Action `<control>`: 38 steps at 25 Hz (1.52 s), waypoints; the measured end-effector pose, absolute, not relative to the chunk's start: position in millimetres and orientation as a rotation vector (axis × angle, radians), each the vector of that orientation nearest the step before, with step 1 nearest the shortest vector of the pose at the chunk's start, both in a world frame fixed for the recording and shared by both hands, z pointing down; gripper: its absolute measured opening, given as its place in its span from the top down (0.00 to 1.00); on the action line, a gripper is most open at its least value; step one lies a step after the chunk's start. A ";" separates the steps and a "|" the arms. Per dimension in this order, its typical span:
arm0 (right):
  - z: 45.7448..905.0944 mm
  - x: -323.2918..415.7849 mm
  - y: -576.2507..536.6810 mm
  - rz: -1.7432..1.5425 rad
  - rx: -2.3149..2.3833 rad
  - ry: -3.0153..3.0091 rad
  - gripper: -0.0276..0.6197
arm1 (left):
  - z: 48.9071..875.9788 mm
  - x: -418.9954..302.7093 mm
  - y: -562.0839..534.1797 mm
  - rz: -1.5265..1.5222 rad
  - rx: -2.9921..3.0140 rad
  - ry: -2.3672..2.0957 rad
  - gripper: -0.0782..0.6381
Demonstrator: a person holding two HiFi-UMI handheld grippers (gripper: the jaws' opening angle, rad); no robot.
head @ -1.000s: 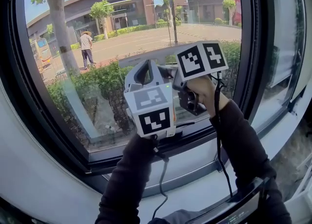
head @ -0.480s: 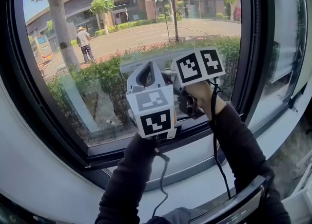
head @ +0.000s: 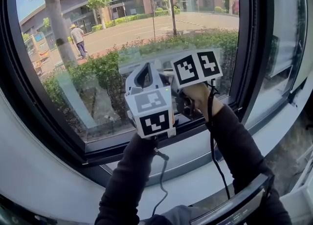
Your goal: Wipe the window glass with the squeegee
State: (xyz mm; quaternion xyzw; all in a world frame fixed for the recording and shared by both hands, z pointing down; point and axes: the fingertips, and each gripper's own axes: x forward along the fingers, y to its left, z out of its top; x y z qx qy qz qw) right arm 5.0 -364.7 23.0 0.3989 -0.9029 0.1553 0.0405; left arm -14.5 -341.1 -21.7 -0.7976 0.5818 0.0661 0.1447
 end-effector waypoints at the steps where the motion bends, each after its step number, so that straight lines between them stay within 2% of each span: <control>1: 24.8 5.2 -364.5 0.479 1.220 -2.766 0.86 | -19.8 -14.4 -341.3 0.187 -2.298 1.679 0.90; 38: 118.4 18.4 -359.8 0.673 1.177 -2.688 0.86 | 61.5 3.0 -344.6 0.042 -2.380 1.730 0.90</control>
